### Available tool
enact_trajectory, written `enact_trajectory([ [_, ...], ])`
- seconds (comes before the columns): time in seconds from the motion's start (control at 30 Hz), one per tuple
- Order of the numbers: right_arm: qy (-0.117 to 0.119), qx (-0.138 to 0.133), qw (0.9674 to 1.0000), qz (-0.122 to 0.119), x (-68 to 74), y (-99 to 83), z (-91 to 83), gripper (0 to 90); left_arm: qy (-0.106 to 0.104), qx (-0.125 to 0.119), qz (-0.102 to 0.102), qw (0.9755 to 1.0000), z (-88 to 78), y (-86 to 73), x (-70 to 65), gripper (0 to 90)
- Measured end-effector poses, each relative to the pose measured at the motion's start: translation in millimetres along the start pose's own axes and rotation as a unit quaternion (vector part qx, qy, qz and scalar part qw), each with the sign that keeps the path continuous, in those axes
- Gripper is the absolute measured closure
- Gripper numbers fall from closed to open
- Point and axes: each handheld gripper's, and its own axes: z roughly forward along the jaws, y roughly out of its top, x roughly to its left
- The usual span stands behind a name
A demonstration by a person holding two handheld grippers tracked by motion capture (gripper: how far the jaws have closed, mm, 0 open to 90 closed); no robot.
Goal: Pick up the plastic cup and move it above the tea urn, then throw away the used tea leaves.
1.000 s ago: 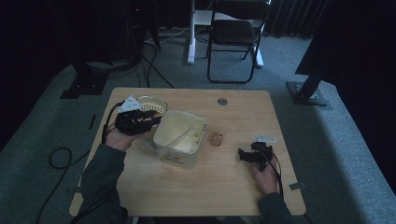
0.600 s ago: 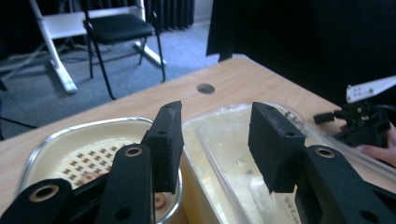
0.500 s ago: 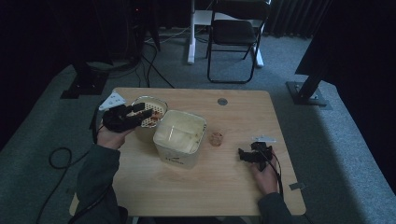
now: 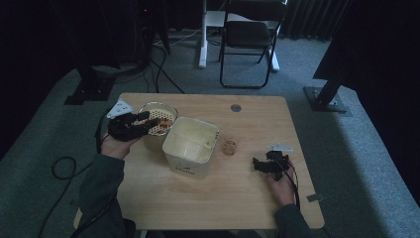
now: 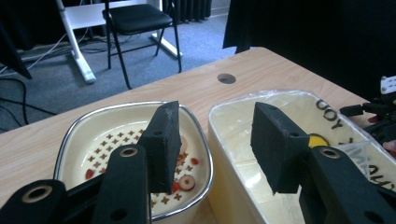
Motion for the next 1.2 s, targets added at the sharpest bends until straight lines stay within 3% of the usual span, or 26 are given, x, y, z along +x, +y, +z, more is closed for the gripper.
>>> enact_trajectory([
  [0.43, 0.0, 0.0, 1.0, 0.0, 0.0, 0.0, 0.1, 10.9, 0.023, 0.015, -0.011, 0.9996, 5.9, -10.5, 15.5, 50.3],
  [0.47, 0.003, -0.001, 1.0, -0.003, 0.8, -0.1, 0.0, 12.3, 0.024, 0.015, -0.012, 0.9995, 6.6, -11.3, 16.5, 49.7],
  [0.57, -0.008, 0.007, 0.9999, 0.002, 4.4, 3.6, -4.4, 30.6, 0.03, 0.016, -0.017, 0.9993, 8.6, -15.0, 20.2, 49.6],
  [0.67, -0.019, 0.013, 0.9997, -0.002, 7.1, 6.5, -6.1, 35.2, 0.033, 0.019, -0.018, 0.9991, 9.3, -16.7, 21.9, 49.3],
  [0.87, 0.016, -0.029, 0.9994, 0.008, 12.7, 27.0, -22.5, 47.3, 0.038, 0.019, -0.022, 0.9989, 10.5, -20.1, 24.0, 49.5],
  [0.93, 0.034, -0.052, 0.998, 0.009, 17.8, 43.9, -30.9, 50.6, 0.039, 0.022, -0.02, 0.9988, 11.8, -21.3, 24.2, 49.5],
  [1.07, 0.052, -0.061, 0.9968, 0.002, 25.9, 61.2, -34.5, 52.0, 0.04, 0.023, -0.021, 0.9987, 12.0, -22.4, 25.1, 49.5],
  [1.1, 0.064, -0.064, 0.9959, -0.009, 33.6, 72.0, -35.2, 52.0, 0.04, 0.023, -0.021, 0.9987, 11.8, -22.6, 25.4, 49.5],
  [1.13, 0.064, -0.064, 0.9959, -0.009, 33.6, 72.0, -35.2, 52.0, 0.041, 0.023, -0.022, 0.9987, 11.6, -23.0, 25.7, 49.5],
  [1.2, 0.07, -0.065, 0.9951, -0.024, 47.2, 86.0, -34.4, 51.5, 0.042, 0.023, -0.022, 0.9986, 11.1, -23.7, 26.4, 49.5],
])
